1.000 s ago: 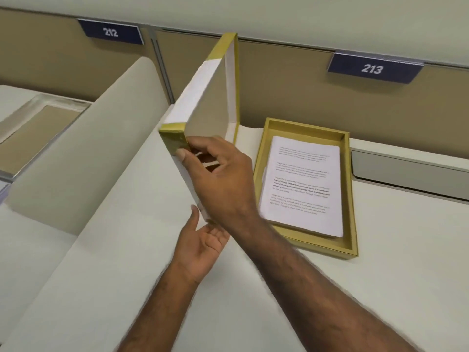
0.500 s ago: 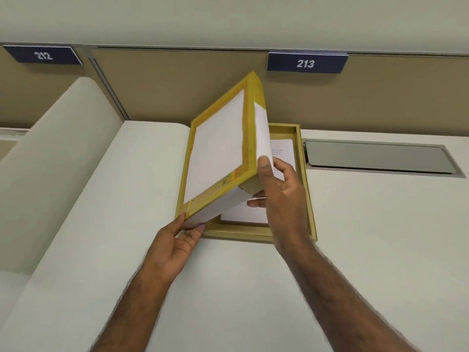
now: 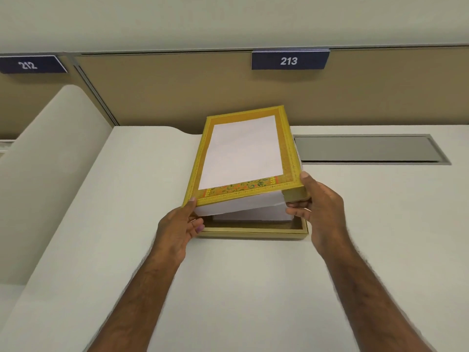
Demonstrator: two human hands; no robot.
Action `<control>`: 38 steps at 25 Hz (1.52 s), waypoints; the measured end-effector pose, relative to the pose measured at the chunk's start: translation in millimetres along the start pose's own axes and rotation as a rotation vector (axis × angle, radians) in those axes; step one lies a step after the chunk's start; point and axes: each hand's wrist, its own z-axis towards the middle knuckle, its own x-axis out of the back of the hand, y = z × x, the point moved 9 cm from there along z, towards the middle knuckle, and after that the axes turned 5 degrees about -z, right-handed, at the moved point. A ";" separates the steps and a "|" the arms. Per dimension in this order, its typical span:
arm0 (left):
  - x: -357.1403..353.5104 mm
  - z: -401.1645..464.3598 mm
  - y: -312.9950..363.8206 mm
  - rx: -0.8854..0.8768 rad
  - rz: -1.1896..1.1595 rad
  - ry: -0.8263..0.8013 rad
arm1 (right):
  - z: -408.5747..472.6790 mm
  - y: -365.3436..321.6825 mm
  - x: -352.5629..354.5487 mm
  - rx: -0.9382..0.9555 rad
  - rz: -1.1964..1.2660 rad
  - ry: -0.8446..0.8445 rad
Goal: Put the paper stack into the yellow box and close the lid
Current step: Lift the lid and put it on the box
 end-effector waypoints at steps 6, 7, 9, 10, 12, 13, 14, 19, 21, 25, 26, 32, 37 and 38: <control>1.1 1.2 -1.4 -0.047 0.097 0.036 | 11.1 33.4 31.9 -0.074 -0.115 0.024; 3.8 1.3 -1.7 -0.058 0.112 0.055 | 10.6 37.7 34.9 -0.078 -0.160 0.027; 11.1 0.5 -0.5 -0.089 0.149 0.101 | 7.7 44.9 39.4 -0.083 -0.244 0.034; 13.4 -0.4 1.1 -0.111 0.172 0.121 | 6.2 48.5 40.0 -0.086 -0.269 0.033; 15.7 -3.1 3.4 -0.161 0.231 0.148 | 3.1 53.5 40.3 -0.086 -0.294 0.032; 14.4 -5.0 4.5 -0.187 0.263 0.155 | 2.3 53.4 41.1 -0.081 -0.294 0.037; 11.2 -7.7 5.9 -0.213 0.290 0.153 | 2.4 51.8 42.5 -0.072 -0.290 0.044; -7.6 -13.0 16.9 -0.295 0.390 0.106 | 12.2 41.1 51.2 -0.088 -0.285 0.081; -3.3 -11.8 18.4 -0.323 0.443 0.114 | 12.5 44.4 48.2 -0.100 -0.327 0.057; 4.5 -14.4 15.0 -0.333 0.477 0.126 | 7.9 55.3 54.2 -0.108 -0.375 0.048; 6.0 -15.7 14.1 -0.325 0.469 0.130 | 7.1 57.3 56.6 -0.105 -0.387 0.054; 12.2 -25.4 10.1 -0.329 0.555 0.173 | -0.2 66.7 65.9 -0.071 -0.492 0.095; 9.7 -20.0 3.1 -0.331 0.640 0.142 | -2.0 75.0 70.7 -0.089 -0.612 0.088; 9.2 -19.9 1.4 -0.323 0.633 0.135 | -2.7 75.2 70.0 -0.076 -0.648 0.084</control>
